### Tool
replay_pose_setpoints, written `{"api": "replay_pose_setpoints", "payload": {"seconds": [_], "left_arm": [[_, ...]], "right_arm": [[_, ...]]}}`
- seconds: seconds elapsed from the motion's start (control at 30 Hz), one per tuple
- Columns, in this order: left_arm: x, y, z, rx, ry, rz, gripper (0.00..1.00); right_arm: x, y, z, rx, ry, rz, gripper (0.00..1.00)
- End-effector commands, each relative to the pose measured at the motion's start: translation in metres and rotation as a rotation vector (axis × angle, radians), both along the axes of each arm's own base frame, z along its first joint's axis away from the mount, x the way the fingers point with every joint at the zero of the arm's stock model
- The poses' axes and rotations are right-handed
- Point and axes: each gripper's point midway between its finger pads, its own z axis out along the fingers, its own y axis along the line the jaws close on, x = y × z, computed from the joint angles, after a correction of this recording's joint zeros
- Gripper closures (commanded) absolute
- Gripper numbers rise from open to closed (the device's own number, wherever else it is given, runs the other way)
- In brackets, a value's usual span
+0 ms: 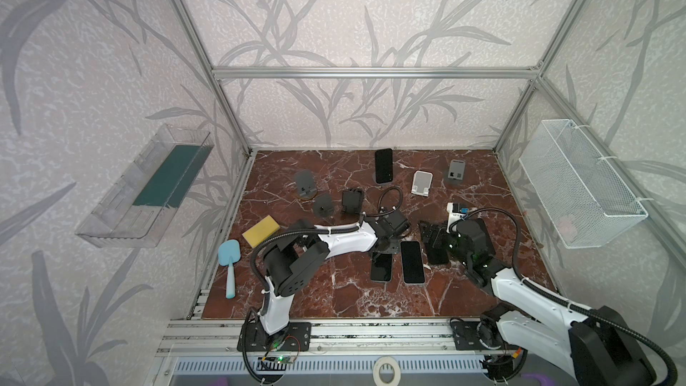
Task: Remove the phone from the phone stand
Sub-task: 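Lower the teal-edged phone beside the flat phones with the left gripper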
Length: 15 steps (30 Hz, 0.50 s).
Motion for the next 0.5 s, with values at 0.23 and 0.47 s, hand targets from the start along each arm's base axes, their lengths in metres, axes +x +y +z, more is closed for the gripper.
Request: {"api": "replay_pose_setpoints", "payload": {"seconds": [0.23,0.47], "left_arm": [[-0.010,0.008,-0.010,0.087,0.054,0.095,0.37],[-0.010,0.008,-0.011,0.108,0.067,0.096,0.37]], "right_arm": [[0.006,0.003,0.010,0.016,-0.020,-0.004,0.04],[0.006,0.005,0.010,0.022,-0.020,0.000,0.04]]}}
